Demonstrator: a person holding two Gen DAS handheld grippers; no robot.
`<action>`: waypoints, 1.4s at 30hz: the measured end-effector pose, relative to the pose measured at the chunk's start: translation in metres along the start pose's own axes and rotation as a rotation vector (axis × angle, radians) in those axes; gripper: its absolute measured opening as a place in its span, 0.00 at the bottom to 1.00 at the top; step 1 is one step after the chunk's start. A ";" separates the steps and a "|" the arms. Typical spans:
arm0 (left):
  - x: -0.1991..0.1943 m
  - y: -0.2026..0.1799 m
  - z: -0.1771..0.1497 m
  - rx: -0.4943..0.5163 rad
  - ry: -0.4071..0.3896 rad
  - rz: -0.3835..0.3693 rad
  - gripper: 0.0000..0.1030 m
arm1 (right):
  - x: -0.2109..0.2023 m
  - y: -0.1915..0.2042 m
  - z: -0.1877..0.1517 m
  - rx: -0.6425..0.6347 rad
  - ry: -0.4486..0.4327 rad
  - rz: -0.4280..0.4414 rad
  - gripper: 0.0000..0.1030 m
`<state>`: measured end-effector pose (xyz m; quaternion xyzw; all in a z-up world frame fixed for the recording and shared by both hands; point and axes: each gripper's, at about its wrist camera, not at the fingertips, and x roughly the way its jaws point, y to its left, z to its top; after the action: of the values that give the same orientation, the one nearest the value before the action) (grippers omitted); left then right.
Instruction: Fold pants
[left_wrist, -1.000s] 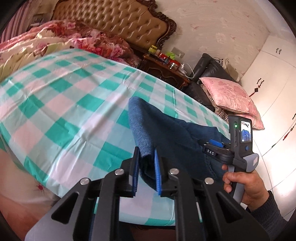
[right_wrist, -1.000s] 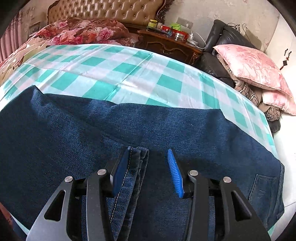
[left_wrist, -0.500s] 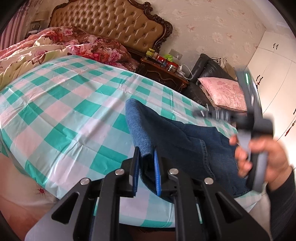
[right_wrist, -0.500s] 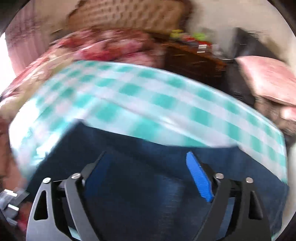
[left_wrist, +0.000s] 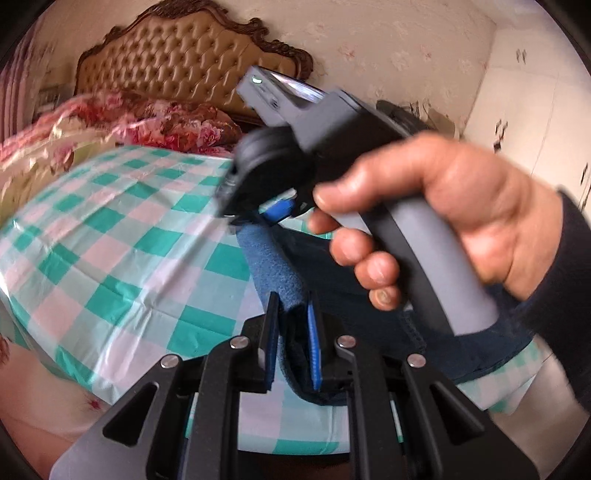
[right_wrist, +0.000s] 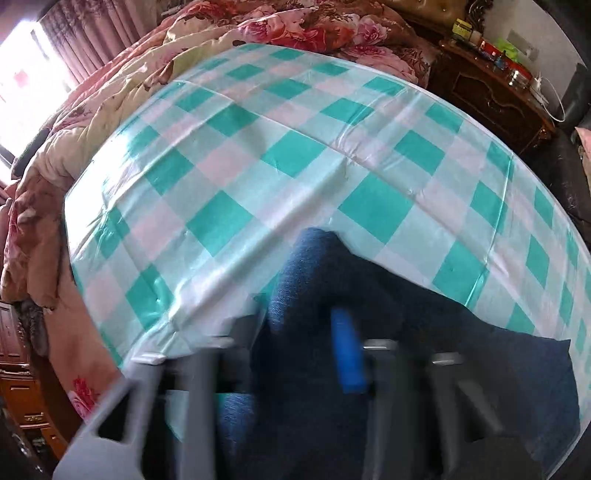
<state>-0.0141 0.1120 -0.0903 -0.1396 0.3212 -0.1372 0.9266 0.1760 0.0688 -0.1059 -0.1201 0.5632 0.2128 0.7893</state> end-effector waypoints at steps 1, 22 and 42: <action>0.000 0.004 -0.001 -0.027 -0.004 -0.014 0.16 | 0.000 -0.005 -0.001 0.016 -0.006 0.023 0.18; 0.006 -0.100 0.007 0.075 -0.133 0.112 0.10 | -0.159 -0.124 -0.035 0.210 -0.274 0.252 0.14; 0.142 -0.379 -0.185 1.051 -0.113 0.184 0.42 | -0.095 -0.427 -0.282 0.663 -0.197 0.233 0.24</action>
<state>-0.0866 -0.3186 -0.1777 0.3649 0.1699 -0.1898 0.8955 0.1146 -0.4477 -0.1327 0.2282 0.5326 0.1176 0.8065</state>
